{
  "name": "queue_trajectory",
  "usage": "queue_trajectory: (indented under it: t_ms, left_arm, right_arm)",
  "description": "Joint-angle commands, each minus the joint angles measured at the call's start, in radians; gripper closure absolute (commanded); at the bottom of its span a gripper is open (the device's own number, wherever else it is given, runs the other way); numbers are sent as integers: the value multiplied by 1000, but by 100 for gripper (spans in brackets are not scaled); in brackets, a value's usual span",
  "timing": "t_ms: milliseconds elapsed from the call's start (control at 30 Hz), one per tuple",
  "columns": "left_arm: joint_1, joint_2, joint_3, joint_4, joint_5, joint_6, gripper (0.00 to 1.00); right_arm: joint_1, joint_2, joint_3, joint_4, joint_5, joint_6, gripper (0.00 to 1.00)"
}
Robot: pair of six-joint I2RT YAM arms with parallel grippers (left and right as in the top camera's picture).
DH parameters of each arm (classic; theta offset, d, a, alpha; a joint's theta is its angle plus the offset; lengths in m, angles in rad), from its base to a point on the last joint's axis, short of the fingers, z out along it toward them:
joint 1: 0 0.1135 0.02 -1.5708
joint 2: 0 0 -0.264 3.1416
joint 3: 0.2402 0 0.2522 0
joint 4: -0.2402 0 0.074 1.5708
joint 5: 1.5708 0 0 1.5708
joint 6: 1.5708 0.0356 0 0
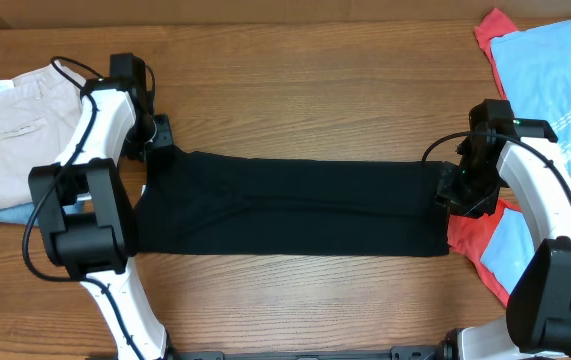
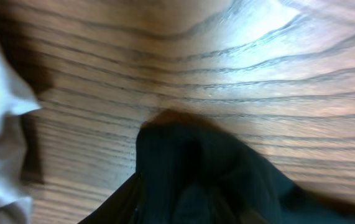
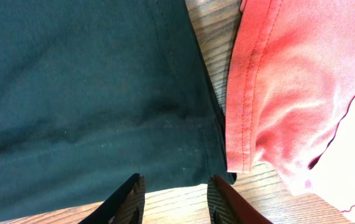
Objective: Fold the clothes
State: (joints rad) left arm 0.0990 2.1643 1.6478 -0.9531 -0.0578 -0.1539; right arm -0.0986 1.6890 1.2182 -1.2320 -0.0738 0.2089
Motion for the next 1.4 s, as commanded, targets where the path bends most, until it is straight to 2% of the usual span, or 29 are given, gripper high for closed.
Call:
queue_trajectory:
  t_ms: [0, 200, 333, 367, 467, 633, 767, 1100, 1367]
  left_arm:
    - [6, 58, -1, -5, -24, -2, 63]
    - [7, 58, 12, -38, -27, -3, 61]
    - [9, 10, 93, -112, -28, -3, 61]
    - [10, -6, 117, -131, -28, -3, 60]
    - [15, -74, 184, -187, -27, -8, 57]
    - [12, -174, 215, -241, -10, -7, 46]
    - [12, -198, 214, -293, 52, -7, 45]
    - [12, -193, 206, -323, 51, -6, 46]
    - [12, -193, 206, -330, 51, -6, 46]
  right_arm:
    - [-6, -11, 21, -1, 6, -1, 63]
    - [-6, -11, 21, -1, 6, -1, 63]
    - [-6, -11, 21, 3, 19, 0, 62]
    - [-8, -11, 21, 5, 24, 0, 56]
    - [-19, -11, 21, 9, 29, 0, 52]
    - [-67, -11, 18, 39, 27, 0, 35]
    - [-87, -3, 8, 61, -32, -36, 36]
    - [-88, 57, -52, 217, -63, -57, 40]
    - [-86, 126, -102, 271, -71, -58, 41]
